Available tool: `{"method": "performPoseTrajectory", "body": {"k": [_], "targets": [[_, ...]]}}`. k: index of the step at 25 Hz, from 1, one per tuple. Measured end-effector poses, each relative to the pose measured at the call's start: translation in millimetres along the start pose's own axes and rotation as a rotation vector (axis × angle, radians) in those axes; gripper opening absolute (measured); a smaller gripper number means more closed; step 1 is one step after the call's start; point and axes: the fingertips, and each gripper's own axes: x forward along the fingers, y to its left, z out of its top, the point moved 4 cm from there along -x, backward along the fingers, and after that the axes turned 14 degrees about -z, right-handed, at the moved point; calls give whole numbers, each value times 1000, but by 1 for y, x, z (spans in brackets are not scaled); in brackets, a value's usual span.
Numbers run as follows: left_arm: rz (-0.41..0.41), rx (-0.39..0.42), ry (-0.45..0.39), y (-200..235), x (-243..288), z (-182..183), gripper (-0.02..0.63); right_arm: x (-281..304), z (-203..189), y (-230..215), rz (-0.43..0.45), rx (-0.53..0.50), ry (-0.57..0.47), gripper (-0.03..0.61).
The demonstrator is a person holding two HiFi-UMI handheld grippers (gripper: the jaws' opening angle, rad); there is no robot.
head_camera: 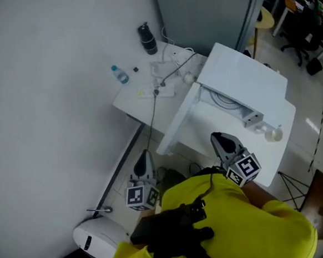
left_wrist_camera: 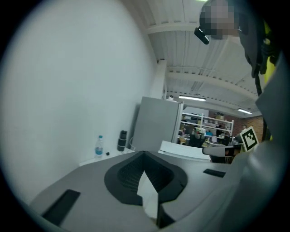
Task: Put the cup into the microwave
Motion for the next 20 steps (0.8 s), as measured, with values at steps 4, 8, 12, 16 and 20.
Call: {"method": "performPoseTrajectory", "body": {"k": [4,8,12,16,20], "targets": [[-258,47,56,-26,69,14,0,-24,0,-34,-204,67,-77,5],[-446,63,119,-60,106,8,0,-49,-7,-55,-370,137,-110,5],[-578,84,194,-78,124,4,0,-74,-4,-57,-516,146,-122,3],[-656,107,241,-85,136,-8,0,-86,-8,-64,-632,155,-121,5],[-724,91,301,-98,145,-24,0,-105,-23,-69,-758,203,-117,5]]}}
